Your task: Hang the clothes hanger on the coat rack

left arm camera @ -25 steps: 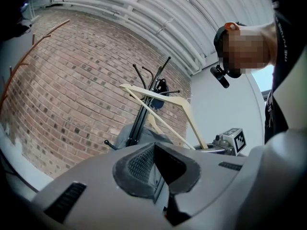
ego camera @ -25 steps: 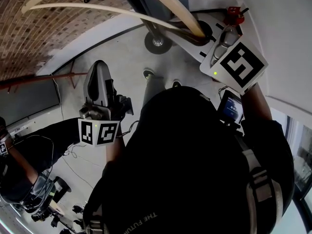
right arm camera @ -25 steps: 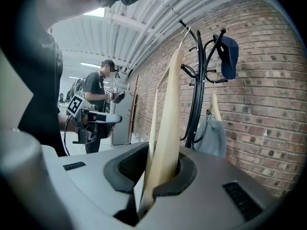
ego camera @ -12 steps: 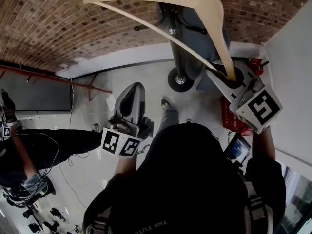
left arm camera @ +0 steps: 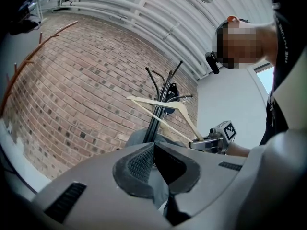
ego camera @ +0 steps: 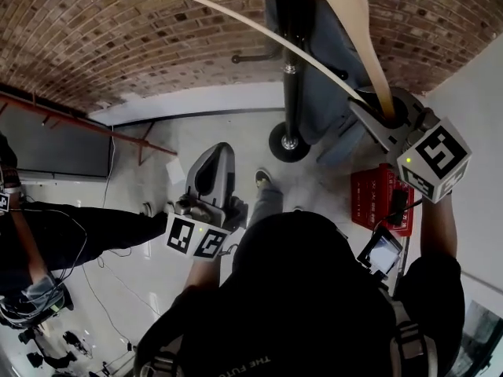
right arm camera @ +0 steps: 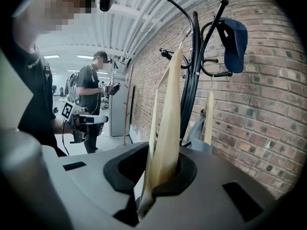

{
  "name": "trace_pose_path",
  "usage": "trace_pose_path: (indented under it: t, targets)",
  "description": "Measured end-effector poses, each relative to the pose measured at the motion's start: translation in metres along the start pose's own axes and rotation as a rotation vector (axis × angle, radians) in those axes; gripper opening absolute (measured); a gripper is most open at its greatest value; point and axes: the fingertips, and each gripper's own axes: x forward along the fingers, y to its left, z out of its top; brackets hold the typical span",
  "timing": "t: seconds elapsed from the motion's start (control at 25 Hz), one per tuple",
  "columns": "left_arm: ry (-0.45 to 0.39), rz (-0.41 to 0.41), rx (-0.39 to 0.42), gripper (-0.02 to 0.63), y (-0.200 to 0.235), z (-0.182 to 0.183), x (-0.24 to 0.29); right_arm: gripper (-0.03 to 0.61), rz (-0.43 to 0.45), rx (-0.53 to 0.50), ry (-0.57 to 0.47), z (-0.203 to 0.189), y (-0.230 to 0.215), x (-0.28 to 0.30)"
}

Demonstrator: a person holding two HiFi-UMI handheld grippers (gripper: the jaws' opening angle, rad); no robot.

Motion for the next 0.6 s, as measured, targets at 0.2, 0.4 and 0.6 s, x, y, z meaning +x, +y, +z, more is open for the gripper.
trace_pose_path:
  t: [0.2, 0.4, 0.6]
  targets:
    - [-0.008, 0.026, -0.011, 0.020, 0.013, 0.001, -0.005, 0.046, -0.004, -0.006, 0.045, 0.001, -0.011, 0.009]
    - [0.000, 0.041, -0.019, 0.020, 0.021, -0.002, -0.010, 0.046, -0.013, -0.021, 0.086, 0.003, -0.017, 0.019]
    - [0.001, 0.050, -0.027, 0.020, 0.025, -0.004, -0.013, 0.046, -0.032, -0.024, 0.144, -0.002, -0.026, 0.027]
